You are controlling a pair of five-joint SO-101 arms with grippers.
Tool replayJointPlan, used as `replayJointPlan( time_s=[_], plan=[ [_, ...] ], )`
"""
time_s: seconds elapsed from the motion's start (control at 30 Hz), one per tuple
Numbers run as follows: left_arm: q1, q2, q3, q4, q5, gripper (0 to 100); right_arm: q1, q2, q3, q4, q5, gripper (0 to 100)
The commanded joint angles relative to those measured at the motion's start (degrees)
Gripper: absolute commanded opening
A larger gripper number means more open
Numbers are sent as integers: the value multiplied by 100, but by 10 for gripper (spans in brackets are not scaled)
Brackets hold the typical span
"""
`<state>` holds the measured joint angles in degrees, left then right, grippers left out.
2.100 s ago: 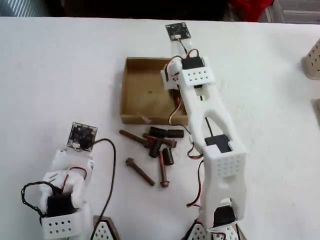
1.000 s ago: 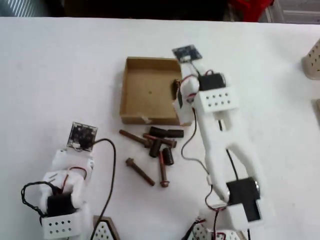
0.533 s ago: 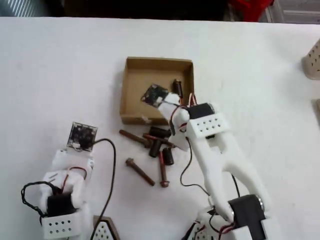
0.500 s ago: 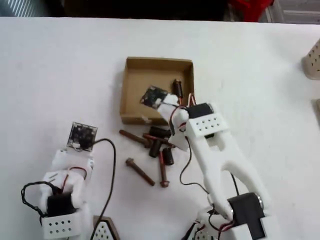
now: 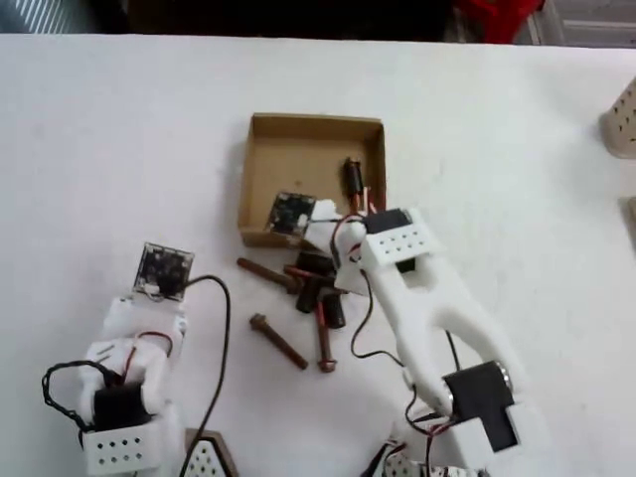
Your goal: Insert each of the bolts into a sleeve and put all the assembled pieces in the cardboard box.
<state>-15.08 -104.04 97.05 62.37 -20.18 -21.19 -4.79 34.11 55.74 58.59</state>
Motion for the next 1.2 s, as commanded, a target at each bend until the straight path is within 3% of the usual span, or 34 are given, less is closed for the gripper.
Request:
replayJointPlan(
  time_s=[0.0, 0.23, 0.63, 0.8, 0.87, 1.17],
  plan=[
    [-22, -66, -9, 18, -62, 20, -84, 259, -44, -171, 369, 161],
    [-13, -66, -9, 18, -62, 20, -66, 804, -70, -593, 818, 159],
    [-13, -66, -9, 18, -62, 20, -382, 840, 202, -734, 826, 158],
    [-22, -66, -9, 18, -62, 20, -198, 822, 211, -778, 782, 5],
    [-22, -66, -9, 18, -62, 20, -145, 822, 211, -743, 756, 29],
    [-40, -66, -9, 18, -62, 20, 585, -312, 668, -435, -1345, 17]
  ],
)
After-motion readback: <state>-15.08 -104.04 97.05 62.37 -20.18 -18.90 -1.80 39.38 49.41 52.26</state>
